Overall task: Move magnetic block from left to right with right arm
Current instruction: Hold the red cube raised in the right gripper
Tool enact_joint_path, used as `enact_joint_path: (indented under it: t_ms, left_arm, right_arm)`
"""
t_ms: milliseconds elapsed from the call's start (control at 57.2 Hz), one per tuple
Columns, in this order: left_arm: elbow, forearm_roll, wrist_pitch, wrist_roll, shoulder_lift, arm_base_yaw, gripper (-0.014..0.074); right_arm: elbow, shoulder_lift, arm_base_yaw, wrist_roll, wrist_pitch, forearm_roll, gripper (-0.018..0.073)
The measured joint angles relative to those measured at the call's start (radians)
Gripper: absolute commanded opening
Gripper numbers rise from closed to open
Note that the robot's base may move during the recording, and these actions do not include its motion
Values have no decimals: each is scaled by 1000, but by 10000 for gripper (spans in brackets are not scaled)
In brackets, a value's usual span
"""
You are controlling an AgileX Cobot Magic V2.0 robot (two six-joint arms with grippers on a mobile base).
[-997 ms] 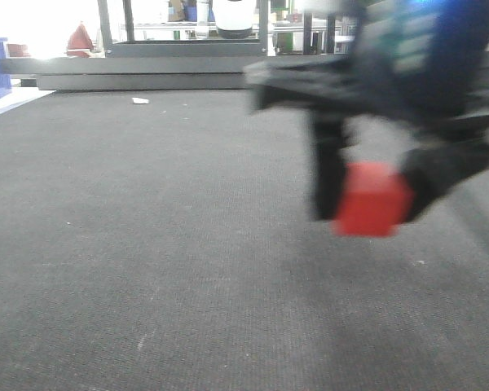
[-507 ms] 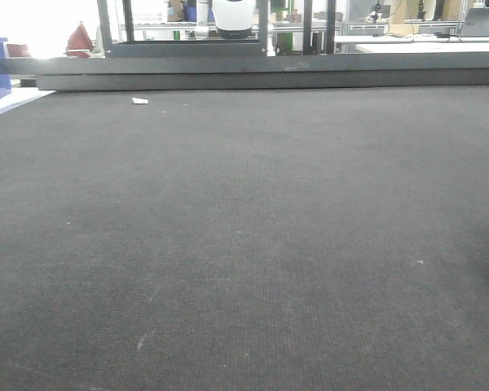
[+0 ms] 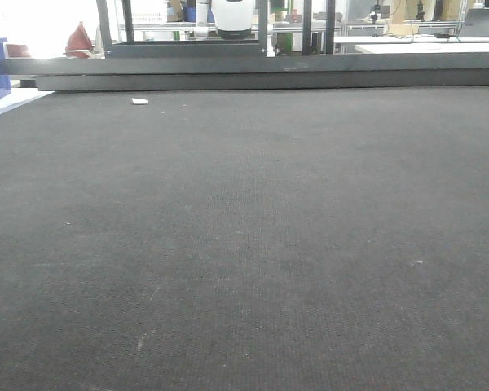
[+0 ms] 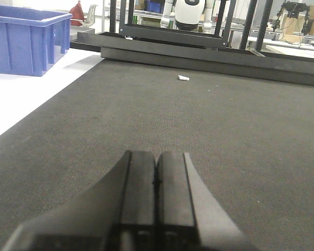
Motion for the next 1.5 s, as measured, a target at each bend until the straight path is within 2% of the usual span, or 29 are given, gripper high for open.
enact_joint_path:
  t_ms: [280,1503]
  left_arm:
    - [0,0,0,0,0,0,-126]
    - [0,0,0,0,0,0,-126]
  right_arm:
    - [14,-151,0,0,-7,-5,258]
    - [14,-153,0,0,-7,-6,258]
